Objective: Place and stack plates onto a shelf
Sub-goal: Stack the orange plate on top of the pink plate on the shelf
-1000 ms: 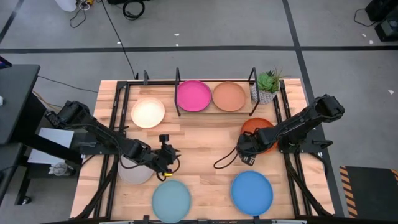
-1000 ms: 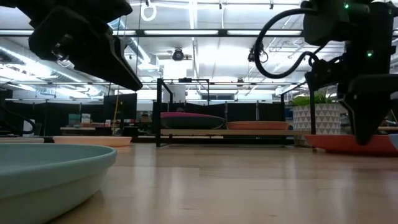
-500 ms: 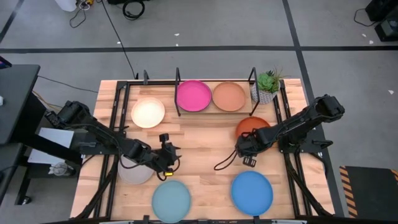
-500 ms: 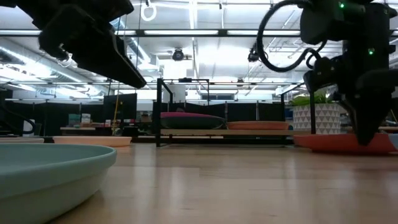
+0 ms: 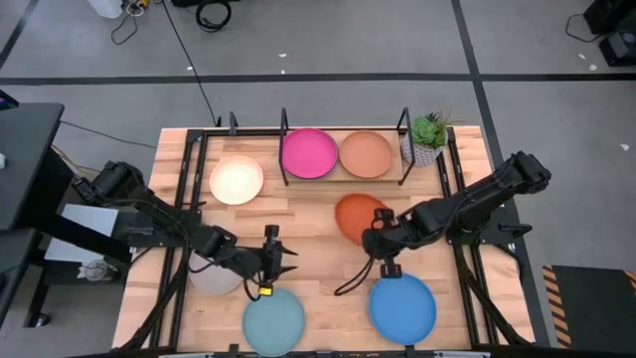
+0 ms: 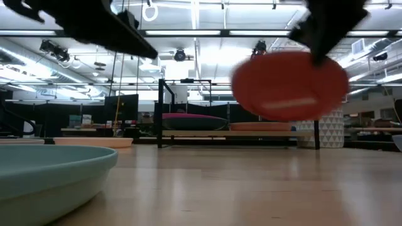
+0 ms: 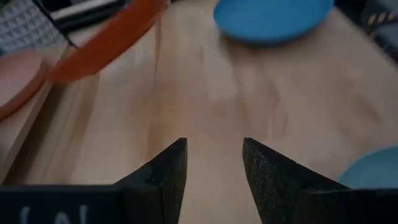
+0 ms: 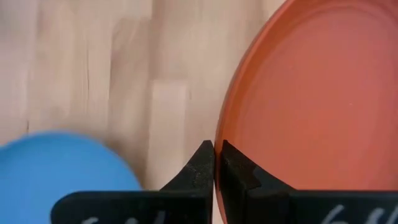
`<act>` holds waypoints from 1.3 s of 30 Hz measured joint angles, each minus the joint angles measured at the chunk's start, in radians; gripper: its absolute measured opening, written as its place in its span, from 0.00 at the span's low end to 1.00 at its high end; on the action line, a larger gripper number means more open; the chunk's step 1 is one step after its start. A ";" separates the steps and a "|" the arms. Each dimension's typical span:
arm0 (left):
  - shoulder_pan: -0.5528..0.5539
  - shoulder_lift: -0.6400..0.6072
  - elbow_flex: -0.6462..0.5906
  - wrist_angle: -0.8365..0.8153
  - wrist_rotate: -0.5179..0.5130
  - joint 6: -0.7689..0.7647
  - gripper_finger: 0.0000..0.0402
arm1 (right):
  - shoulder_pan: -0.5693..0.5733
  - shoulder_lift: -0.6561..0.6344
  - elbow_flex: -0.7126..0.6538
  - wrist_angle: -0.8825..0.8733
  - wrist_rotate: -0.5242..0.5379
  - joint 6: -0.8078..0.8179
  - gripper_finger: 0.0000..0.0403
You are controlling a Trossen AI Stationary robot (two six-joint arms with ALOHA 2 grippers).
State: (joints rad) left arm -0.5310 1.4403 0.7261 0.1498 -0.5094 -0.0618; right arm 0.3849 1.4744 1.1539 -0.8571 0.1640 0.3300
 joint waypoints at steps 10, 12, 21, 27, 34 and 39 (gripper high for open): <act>-0.040 -0.001 0.000 0.052 -0.029 -0.248 0.40 | -0.208 0.254 0.310 -0.037 0.091 -0.496 0.03; -0.048 -0.002 0.000 0.032 -0.018 -0.295 0.40 | -0.260 0.311 0.375 -0.051 0.105 -0.576 0.03; -0.129 -0.002 0.000 -0.025 0.070 -0.420 0.40 | -0.474 0.484 0.570 -0.066 0.125 -0.809 0.04; -0.165 -0.002 0.000 -0.026 0.058 -0.483 0.40 | -0.577 0.547 0.598 -0.056 0.098 -0.860 0.05; -0.181 -0.002 0.000 -0.026 0.007 -0.511 0.40 | -0.610 0.552 0.599 -0.026 0.015 -0.911 0.05; -0.179 -0.002 0.000 -0.026 -0.022 -0.511 0.40 | -0.608 0.548 0.599 0.007 -0.012 -0.928 0.06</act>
State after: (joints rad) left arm -0.7104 1.4380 0.7261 0.1241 -0.5309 -0.5732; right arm -0.2228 2.0222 1.7527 -0.8502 0.1515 -0.5983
